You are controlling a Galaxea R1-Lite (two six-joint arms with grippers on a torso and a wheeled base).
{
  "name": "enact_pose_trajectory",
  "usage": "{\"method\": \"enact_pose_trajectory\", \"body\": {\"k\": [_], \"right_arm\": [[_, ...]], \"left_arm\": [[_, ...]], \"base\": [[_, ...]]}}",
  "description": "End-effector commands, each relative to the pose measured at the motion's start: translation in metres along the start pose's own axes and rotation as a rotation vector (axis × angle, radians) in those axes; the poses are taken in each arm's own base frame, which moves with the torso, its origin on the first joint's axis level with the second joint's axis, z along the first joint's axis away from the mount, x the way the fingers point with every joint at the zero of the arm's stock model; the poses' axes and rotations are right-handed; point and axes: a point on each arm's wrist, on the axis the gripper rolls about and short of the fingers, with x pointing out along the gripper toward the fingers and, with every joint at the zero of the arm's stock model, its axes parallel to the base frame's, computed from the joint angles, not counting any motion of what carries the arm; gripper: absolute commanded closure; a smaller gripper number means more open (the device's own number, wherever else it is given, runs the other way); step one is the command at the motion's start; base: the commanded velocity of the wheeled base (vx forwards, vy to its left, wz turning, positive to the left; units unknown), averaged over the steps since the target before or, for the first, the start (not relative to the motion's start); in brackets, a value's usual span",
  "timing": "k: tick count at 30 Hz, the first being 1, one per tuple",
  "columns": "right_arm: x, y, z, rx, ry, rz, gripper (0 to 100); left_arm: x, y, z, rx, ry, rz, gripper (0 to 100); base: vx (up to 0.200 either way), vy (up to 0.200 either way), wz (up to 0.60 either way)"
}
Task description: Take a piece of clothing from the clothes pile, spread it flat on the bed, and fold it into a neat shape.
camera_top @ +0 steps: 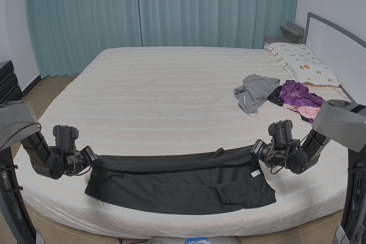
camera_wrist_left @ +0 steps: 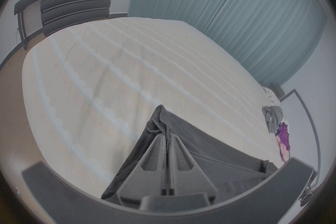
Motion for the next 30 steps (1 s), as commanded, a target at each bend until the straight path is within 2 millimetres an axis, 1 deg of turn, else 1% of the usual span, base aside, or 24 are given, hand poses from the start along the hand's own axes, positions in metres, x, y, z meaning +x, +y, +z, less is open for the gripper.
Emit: {"method": "enact_pose_trajectory", "body": {"k": [1,18,19,24,28,30], "right_arm": [[0.000,0.000,-0.002,-0.003,0.006,0.000,100],[0.001,0.001,-0.002,0.030,0.018,0.021,100],[0.001,0.001,-0.002,0.030,0.018,0.021,100],[0.000,0.001,-0.001,0.032,0.016,0.023,100],[0.000,0.001,-0.001,0.032,0.016,0.023,100],[-0.001,0.002,-0.001,0.032,0.014,0.025,100]], "left_arm": [[-0.002,0.003,-0.003,0.024,0.020,0.015,0],[0.005,-0.004,-0.001,0.032,0.022,-0.011,0],[0.005,-0.004,-0.001,0.032,0.022,-0.011,100],[0.002,-0.005,-0.001,0.031,0.022,-0.014,100],[0.005,-0.006,-0.004,0.046,0.038,-0.008,100],[0.004,-0.008,-0.002,0.049,0.036,-0.009,100]], "base": [[0.000,0.000,0.00],[0.000,0.000,0.00],[0.000,0.000,0.00],[0.000,0.000,0.00],[0.000,0.000,0.00],[0.000,0.000,0.00]]}}
